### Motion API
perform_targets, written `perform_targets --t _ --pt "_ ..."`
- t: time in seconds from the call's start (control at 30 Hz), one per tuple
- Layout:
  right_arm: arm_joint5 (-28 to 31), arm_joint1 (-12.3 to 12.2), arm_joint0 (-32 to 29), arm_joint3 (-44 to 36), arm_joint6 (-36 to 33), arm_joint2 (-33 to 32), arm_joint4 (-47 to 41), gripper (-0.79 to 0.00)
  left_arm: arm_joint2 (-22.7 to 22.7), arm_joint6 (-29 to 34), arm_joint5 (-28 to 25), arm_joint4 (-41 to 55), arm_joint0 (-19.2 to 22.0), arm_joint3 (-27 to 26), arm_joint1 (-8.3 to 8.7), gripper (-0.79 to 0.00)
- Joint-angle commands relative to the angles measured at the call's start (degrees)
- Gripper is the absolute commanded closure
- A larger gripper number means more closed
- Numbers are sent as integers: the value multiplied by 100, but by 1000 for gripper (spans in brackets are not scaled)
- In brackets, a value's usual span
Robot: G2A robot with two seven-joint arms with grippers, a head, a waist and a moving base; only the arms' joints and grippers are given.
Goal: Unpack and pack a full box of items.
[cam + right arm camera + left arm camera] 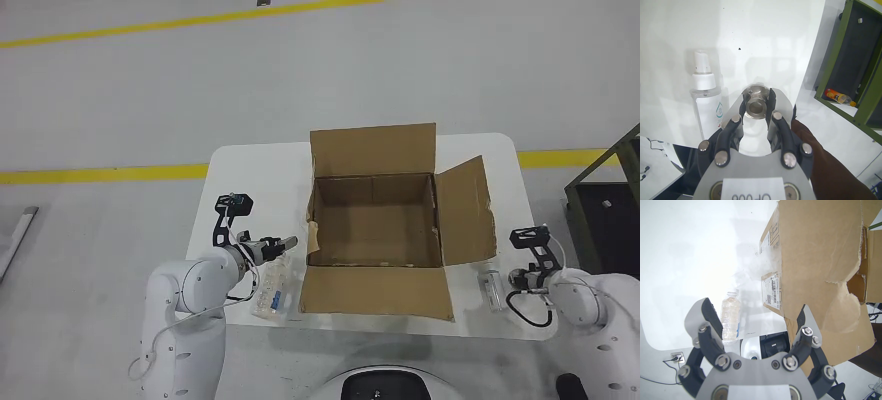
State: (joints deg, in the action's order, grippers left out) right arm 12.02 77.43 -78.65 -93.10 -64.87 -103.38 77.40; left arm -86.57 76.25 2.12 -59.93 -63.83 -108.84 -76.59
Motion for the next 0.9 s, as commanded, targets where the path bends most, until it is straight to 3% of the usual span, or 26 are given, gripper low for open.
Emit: perform_targets --t 0.0,0.1,0.23,0.3,0.4,0.67,0.87 --pt "14 -15 24 -6 3 -2 -22 -339 0 0 0 0 0 0 0 -785" --pt "14 -38 39 -92 -1 -25 -115 -391 0 0 0 0 0 0 0 -785" --pt "-96 -63 -37 -713 97 -263 -561 -391 0 0 0 0 0 0 0 -785" --pt "-155 -76 -90 -1150 242 -439 -819 -314 0 0 0 0 0 0 0 -785" --pt "-72 -101 -86 -1828 730 -659 -1144 0 0 0 0 0 0 0 0 -785" --pt "271 -167 67 -2947 1941 -729 -1455 0 0 0 0 0 0 0 0 -785" --pt "534 -213 85 -3331 2791 -346 -775 0 0 0 0 0 0 0 0 -785"
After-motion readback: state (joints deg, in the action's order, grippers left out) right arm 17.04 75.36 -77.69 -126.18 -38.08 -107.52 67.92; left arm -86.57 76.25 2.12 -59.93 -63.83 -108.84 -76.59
